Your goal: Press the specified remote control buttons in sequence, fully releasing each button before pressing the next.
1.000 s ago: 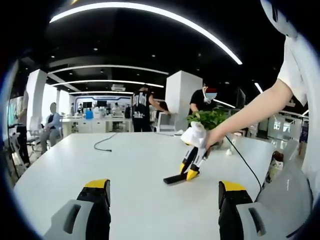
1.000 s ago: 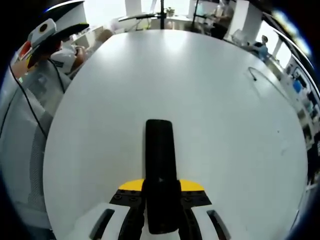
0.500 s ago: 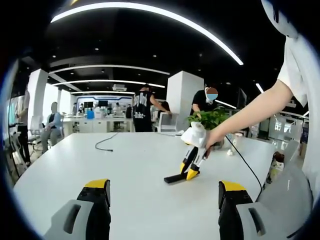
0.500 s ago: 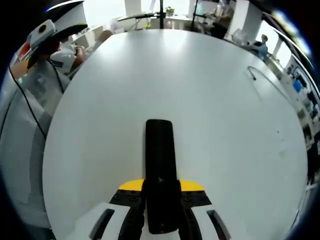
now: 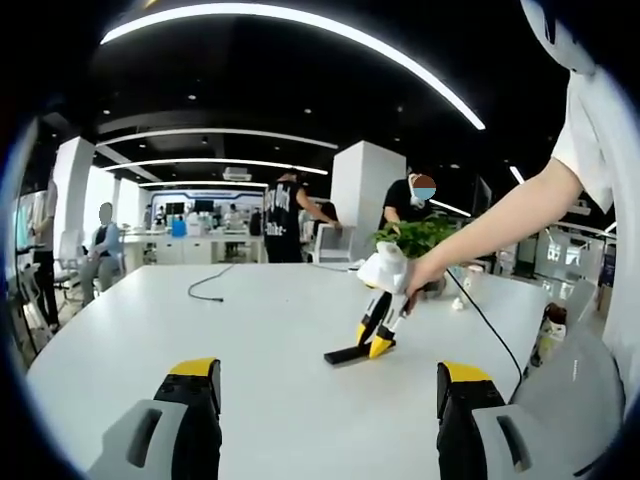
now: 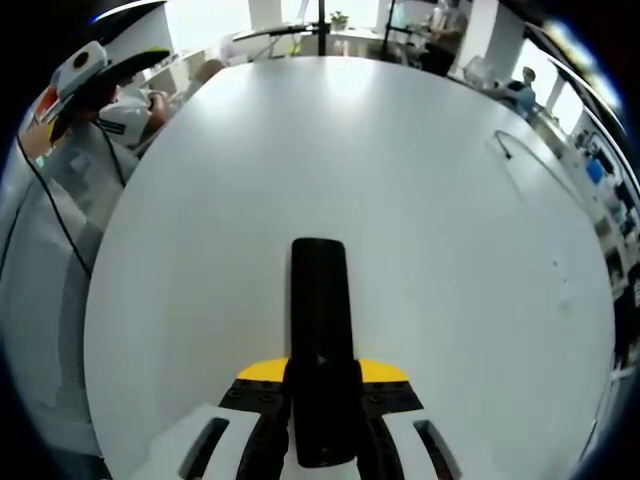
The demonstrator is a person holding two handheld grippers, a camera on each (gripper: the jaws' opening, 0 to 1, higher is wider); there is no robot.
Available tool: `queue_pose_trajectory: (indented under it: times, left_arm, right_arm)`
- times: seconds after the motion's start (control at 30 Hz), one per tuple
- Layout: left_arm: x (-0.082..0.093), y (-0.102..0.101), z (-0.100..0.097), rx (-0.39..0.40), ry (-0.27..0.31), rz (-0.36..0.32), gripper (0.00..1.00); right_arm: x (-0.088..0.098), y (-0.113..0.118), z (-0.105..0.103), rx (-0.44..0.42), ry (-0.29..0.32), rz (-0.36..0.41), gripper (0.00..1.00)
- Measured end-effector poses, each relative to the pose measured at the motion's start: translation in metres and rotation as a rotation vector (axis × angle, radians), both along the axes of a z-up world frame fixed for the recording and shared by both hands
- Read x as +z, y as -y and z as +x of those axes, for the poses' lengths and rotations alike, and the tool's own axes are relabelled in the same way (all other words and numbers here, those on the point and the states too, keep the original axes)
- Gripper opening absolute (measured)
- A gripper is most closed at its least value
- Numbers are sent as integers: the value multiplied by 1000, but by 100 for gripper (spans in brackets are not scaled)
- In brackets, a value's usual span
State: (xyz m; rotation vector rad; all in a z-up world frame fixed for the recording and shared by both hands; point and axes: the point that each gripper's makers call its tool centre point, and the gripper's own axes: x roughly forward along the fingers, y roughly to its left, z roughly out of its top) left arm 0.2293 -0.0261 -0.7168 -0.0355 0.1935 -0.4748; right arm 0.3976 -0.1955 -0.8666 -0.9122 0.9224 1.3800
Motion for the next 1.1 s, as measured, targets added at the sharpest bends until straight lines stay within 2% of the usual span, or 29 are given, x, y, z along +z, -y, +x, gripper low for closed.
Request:
queue_pose_trajectory:
  times: [0.53,1.1]
  left_arm:
    - [0,-1,0,1,-2,2,92]
    - [0,-2,0,1,-1,2,92]
  right_arm:
    - [1,-1,3,0,3,-5,21]
    - [1,0,3,-80,26,2,22]
